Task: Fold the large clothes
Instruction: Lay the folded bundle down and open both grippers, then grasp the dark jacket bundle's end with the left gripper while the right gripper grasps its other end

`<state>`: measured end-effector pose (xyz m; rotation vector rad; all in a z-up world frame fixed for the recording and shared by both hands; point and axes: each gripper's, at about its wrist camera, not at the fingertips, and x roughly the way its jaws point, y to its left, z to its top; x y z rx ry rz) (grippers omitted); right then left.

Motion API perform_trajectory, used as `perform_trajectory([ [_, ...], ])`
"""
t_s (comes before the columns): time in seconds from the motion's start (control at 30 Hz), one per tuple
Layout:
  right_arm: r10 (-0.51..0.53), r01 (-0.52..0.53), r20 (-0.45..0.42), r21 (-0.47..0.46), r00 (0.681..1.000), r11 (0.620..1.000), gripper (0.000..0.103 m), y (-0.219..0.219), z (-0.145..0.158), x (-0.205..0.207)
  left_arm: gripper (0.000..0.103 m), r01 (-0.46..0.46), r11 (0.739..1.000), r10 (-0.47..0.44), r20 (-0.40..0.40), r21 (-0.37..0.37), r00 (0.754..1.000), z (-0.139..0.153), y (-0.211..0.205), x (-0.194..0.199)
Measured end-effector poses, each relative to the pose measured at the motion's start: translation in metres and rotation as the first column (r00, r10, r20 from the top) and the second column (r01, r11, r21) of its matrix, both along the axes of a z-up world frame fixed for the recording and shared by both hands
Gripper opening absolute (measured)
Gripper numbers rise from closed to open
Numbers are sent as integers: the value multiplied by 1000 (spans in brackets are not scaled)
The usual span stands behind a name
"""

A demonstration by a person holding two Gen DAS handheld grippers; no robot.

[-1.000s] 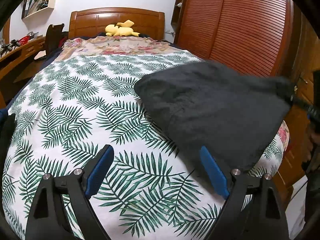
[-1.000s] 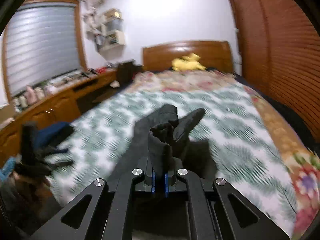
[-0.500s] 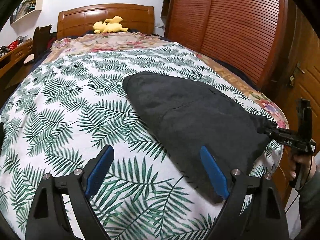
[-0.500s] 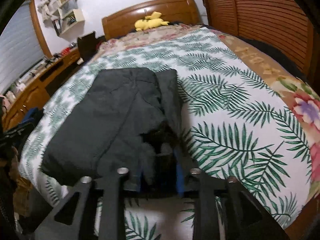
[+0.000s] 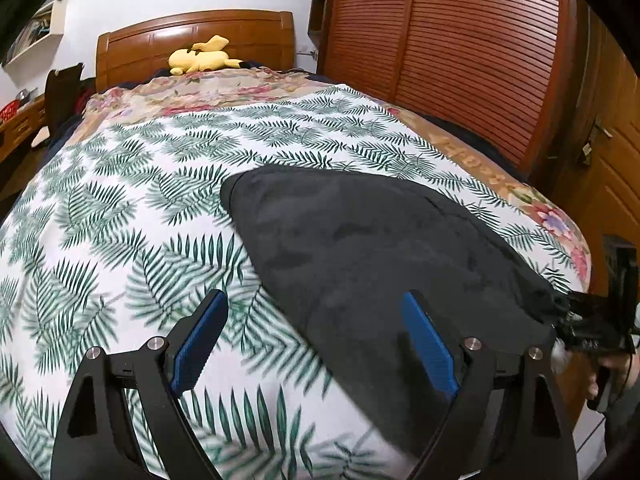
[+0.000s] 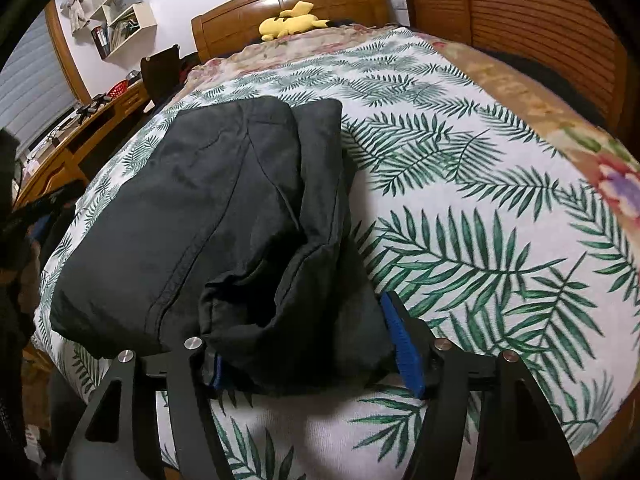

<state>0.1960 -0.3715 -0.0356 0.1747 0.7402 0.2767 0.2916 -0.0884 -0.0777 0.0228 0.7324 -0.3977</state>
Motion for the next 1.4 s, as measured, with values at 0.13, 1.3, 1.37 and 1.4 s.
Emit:
perform_trajectory([
  [0.13,15,-15,1,13,1000,1000,67,-1,-5,4,89,5,1000,-5,0,11,1000,-2,-5,21],
  [1.3,65,-65,39,2,997,998,72,3,-19,15,68,-73,996,77,-99,49,992,-49,-16,135],
  [1.37,62,-63,39,4,997,998,72,3,-19,15,68,-73,997,77,-108,38,991,-52,-14,135],
  [1.4,61,-61,40,4,997,998,72,4,-19,14,68,-74,997,77,-113,32,991,-53,-13,136],
])
